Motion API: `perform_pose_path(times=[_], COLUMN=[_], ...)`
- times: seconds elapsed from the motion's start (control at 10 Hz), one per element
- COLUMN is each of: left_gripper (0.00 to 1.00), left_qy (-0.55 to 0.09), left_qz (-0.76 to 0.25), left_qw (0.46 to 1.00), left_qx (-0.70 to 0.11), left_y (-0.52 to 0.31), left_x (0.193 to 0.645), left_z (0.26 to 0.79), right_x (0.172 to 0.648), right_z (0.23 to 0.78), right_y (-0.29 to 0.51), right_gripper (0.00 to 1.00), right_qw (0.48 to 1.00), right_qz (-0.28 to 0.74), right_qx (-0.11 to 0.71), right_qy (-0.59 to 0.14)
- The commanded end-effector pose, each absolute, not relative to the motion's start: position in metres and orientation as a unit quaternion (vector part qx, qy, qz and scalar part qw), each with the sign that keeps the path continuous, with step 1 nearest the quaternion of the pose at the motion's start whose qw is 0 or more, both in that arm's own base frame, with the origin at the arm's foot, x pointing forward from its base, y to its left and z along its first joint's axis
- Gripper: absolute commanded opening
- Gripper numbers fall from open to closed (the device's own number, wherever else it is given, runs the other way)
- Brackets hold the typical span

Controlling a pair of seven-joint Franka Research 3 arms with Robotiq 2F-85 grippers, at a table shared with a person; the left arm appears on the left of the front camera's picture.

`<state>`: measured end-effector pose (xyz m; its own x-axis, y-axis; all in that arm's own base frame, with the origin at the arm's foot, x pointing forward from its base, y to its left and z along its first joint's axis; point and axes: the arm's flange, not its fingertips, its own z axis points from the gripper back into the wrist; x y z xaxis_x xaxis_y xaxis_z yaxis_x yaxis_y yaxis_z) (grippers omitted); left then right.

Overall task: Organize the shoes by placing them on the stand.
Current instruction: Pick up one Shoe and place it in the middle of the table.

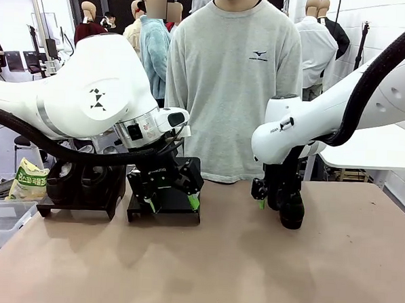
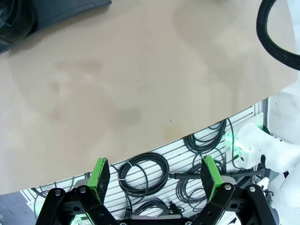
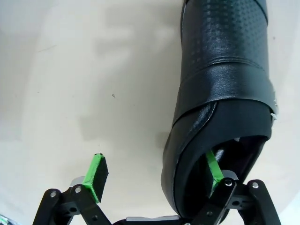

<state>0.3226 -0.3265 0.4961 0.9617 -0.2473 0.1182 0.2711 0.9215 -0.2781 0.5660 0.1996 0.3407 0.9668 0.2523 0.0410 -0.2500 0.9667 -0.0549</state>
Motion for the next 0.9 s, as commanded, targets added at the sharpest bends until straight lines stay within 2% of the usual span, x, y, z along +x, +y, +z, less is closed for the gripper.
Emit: perform_pose_path(times=[0.0, 0.6, 0.7, 0.8], left_gripper=[1.0, 1.0, 1.0, 1.0], left_qy=[-0.034, -0.034, -0.034, -0.034], left_qz=[-0.133, -0.133, -0.133, -0.133], left_qw=[0.979, 0.979, 0.979, 0.979], left_qx=[-0.151, -0.151, -0.151, -0.151], left_y=[-0.3251, -0.3251, -0.3251, -0.3251], left_x=[0.3226, 0.3226, 0.3226, 0.3226], left_z=[0.4977, 0.4977, 0.4977, 0.4977], right_x=[0.5722, 0.5796, 0.5805, 0.5809], right_z=[0.3437, 0.342, 0.3425, 0.3426], right_y=[0.2053, 0.201, 0.1999, 0.199], right_gripper=[0.85, 0.07, 0.0, 0.0], right_qw=[0.993, 0.996, 0.996, 0.996], right_qz=[0.112, 0.084, 0.08, 0.078], right_qx=[-0.035, -0.042, -0.042, -0.042], right_qy=[-0.019, -0.005, -0.003, -0.001])
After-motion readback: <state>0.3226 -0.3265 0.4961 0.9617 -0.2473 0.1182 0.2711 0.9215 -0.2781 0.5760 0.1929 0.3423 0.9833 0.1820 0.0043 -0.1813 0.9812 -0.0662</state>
